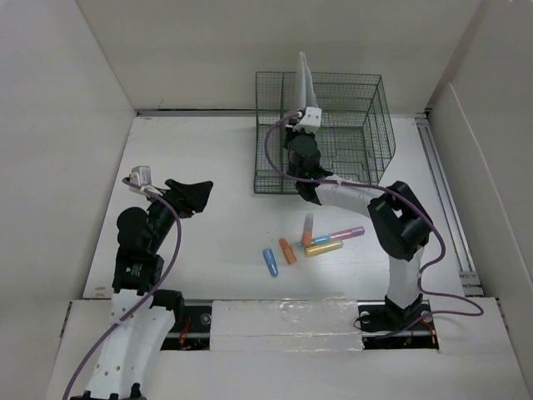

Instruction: Organize the desk

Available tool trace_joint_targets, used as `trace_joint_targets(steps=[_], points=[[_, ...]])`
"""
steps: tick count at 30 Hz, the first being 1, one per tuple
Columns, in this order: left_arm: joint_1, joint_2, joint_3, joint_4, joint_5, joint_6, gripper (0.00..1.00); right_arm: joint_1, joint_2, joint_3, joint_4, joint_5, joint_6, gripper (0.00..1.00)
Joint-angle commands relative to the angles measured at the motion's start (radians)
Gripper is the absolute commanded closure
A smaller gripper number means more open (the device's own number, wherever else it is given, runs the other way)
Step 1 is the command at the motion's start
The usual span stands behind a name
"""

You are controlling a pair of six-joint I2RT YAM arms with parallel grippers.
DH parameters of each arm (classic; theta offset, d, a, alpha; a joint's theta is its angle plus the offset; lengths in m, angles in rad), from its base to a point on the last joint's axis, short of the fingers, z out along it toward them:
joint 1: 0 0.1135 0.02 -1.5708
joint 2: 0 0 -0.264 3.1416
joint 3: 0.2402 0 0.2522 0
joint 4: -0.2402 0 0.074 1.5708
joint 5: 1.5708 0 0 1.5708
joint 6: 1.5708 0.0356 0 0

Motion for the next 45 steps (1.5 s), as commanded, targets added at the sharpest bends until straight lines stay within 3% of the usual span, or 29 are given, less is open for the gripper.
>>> trace_joint_targets(steps=[1,2,5,8,9,12,14,20,22,23,24,25,26,29,31,32,33,34,35,38,42,45], points=[[-0.005,0.004,0.074,-0.001,-0.027,0.034,0.33,-0.003,-0.008,0.067,-0.015,0.004,0.02,0.66],[-0.005,0.004,0.089,-0.006,-0.028,0.036,0.33,-0.003,-0.016,0.08,-0.037,0.003,0.018,0.59],[-0.005,0.006,0.083,0.003,-0.024,0.031,0.33,-0.003,-0.046,0.045,-0.029,0.003,0.018,0.51],[-0.005,0.002,0.074,0.002,-0.027,0.03,0.33,0.016,-0.132,0.008,-0.02,0.006,0.017,0.31],[-0.005,0.002,0.074,0.002,-0.028,0.031,0.33,0.016,-0.16,0.008,-0.061,-0.003,0.015,0.21],[-0.005,0.015,0.088,-0.009,-0.031,0.037,0.33,0.026,-0.288,0.019,-0.182,-0.036,0.017,0.05],[-0.005,0.03,0.097,-0.013,-0.027,0.04,0.33,0.049,-0.356,0.018,-0.262,-0.077,0.03,0.0],[-0.005,0.047,0.108,-0.03,-0.002,0.053,0.33,0.098,-0.534,-0.071,-0.559,-0.154,0.115,0.03],[-0.005,0.045,0.109,-0.035,0.008,0.054,0.38,0.122,-0.583,-0.14,-0.629,-0.231,0.183,0.32],[-0.005,0.041,0.114,-0.042,0.013,0.057,0.41,0.131,-0.601,-0.169,-0.653,-0.281,0.19,0.53],[-0.005,0.038,0.125,-0.053,0.013,0.071,0.43,0.16,-0.617,-0.203,-0.691,-0.328,0.196,0.85],[-0.005,0.032,0.132,-0.075,0.012,0.082,0.49,0.177,-0.635,-0.234,-0.721,-0.391,0.205,0.95],[-0.005,0.03,0.138,-0.087,0.01,0.089,0.55,0.196,-0.644,-0.284,-0.814,-0.425,0.208,1.0],[-0.005,0.033,0.171,-0.139,0.004,0.125,0.76,0.268,-0.677,-0.39,-0.937,-0.517,0.242,1.0],[-0.005,0.038,0.188,-0.154,0.01,0.154,0.85,0.321,-0.694,-0.449,-0.956,-0.583,0.272,1.0],[-0.005,0.047,0.197,-0.168,0.007,0.174,0.86,0.348,-0.697,-0.49,-1.012,-0.6,0.297,0.94],[-0.005,0.047,0.203,-0.168,0.004,0.174,0.86,0.348,-0.697,-0.49,-1.012,-0.6,0.297,0.94],[-0.005,0.052,0.207,-0.185,-0.001,0.195,0.85,0.36,-0.692,-0.501,-1.015,-0.615,0.314,0.86],[-0.005,0.055,0.214,-0.194,-0.007,0.204,0.83,0.36,-0.68,-0.512,-1.008,-0.614,0.32,0.68],[-0.005,0.068,0.232,-0.22,-0.01,0.247,0.7,0.36,-0.645,-0.518,-0.967,-0.637,0.308,0.46],[-0.005,0.087,0.235,-0.228,-0.002,0.277,0.53,0.369,-0.51,-0.461,-0.924,-0.666,0.291,0.4],[-0.005,0.091,0.212,-0.205,0.015,0.271,0.52,0.369,-0.458,-0.432,-0.89,-0.666,0.285,0.4]])
